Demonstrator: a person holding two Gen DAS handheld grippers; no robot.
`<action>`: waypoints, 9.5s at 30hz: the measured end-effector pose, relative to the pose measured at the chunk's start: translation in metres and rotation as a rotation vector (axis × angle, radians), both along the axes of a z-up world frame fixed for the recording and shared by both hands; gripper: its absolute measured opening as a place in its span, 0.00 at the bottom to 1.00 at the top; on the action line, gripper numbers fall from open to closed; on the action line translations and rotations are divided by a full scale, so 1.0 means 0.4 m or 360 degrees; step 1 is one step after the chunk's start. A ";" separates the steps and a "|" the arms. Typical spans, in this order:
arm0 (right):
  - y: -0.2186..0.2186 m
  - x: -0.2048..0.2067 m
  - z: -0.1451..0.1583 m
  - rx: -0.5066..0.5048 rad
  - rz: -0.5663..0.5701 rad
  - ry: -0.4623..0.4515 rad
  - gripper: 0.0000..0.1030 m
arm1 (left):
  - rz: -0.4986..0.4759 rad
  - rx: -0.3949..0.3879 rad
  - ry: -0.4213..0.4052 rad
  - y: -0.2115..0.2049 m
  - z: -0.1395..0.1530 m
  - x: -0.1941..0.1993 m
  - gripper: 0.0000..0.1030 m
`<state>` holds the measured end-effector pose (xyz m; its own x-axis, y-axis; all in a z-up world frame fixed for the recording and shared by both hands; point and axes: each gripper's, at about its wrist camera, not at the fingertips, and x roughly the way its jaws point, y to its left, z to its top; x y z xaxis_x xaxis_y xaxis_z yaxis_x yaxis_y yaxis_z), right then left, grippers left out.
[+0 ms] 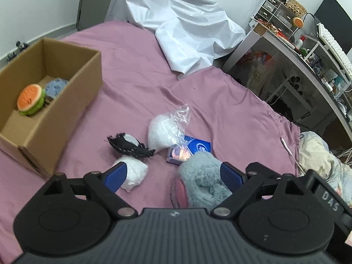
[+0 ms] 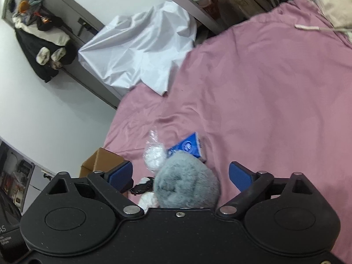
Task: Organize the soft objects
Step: 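Reach both tools to the fluffy grey-blue plush and grip it together, then carry the grey-blue plush with both tools over the cardboard box, then open both tools to release the grey-blue plush into the box, then move both tools back toward the remaining white bundle and black plush, then close the left tool on the white paper bundle while the right tool grips the blue tissue pack, then carry the white bundle and tissue pack in both tools over the box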
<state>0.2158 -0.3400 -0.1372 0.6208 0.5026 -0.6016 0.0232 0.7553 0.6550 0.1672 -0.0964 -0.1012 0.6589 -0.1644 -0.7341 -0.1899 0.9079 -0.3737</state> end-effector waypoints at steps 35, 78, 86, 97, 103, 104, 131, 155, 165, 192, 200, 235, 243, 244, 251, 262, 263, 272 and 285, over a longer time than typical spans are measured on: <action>0.030 0.008 -0.049 0.0086 0.0122 0.0150 0.33 | -0.0049 -0.0262 0.0085 -0.003 -0.063 0.014 0.21; 0.344 0.018 0.088 0.0285 0.0385 -0.0308 0.31 | 0.0226 -0.0151 -0.0259 0.296 0.129 -0.083 0.20; 0.423 0.036 0.094 0.0289 0.0412 -0.0301 0.31 | 0.0271 -0.0160 -0.0283 0.371 0.123 -0.076 0.20; 0.516 0.057 0.061 0.0326 0.0452 -0.0258 0.32 | 0.0330 -0.0192 -0.0275 0.483 0.089 -0.053 0.20; 0.556 0.069 0.038 0.0303 0.0453 -0.0234 0.32 | 0.0325 -0.0205 -0.0251 0.531 0.049 -0.023 0.20; 0.559 0.072 0.034 0.0307 0.0453 -0.0229 0.32 | 0.0321 -0.0209 -0.0239 0.541 0.044 -0.013 0.20; 0.477 0.025 0.079 0.0239 0.0416 -0.0225 0.81 | 0.0496 0.0006 -0.0194 0.538 0.076 -0.050 0.77; 0.320 -0.029 0.153 -0.0177 0.0563 -0.0193 0.91 | 0.0474 0.0086 -0.0096 0.445 0.151 -0.122 0.85; 0.281 -0.025 0.144 -0.0260 0.0644 -0.0162 0.91 | 0.0399 0.0093 -0.0072 0.367 0.145 -0.108 0.85; 0.109 0.084 0.038 -0.0109 0.0367 0.0030 0.86 | 0.0285 0.0118 0.0120 0.153 -0.004 -0.022 0.85; 0.083 0.125 -0.004 -0.0067 0.0253 0.0088 0.71 | 0.0286 0.0109 0.0159 0.135 -0.059 0.012 0.85; 0.062 0.199 -0.163 0.0180 0.0037 0.0281 0.62 | 0.0103 0.0141 0.0253 0.052 -0.169 0.098 0.58; 0.068 0.198 -0.154 0.0058 0.0069 0.0279 0.28 | 0.0072 0.0154 0.0259 0.057 -0.163 0.089 0.48; 0.071 0.195 -0.147 0.0044 0.0080 0.0270 0.27 | 0.0067 0.0148 0.0260 0.057 -0.160 0.085 0.48; 0.074 0.181 -0.097 0.0017 0.0106 0.0195 0.20 | 0.0077 0.0105 0.0217 0.068 -0.117 0.054 0.48; 0.061 0.168 -0.036 0.0048 0.0078 0.0061 0.19 | 0.0128 0.0129 0.0162 0.097 -0.056 0.030 0.48; 0.060 0.168 -0.031 0.0058 0.0078 0.0045 0.19 | 0.0133 0.0132 0.0154 0.100 -0.049 0.028 0.48; 0.082 0.163 0.007 0.0129 0.0118 -0.0076 0.19 | 0.0187 0.0154 0.0054 0.136 0.032 0.007 0.48; 0.156 0.126 0.052 0.0206 0.0229 -0.0213 0.19 | 0.0286 0.0161 -0.0033 0.217 0.098 -0.030 0.48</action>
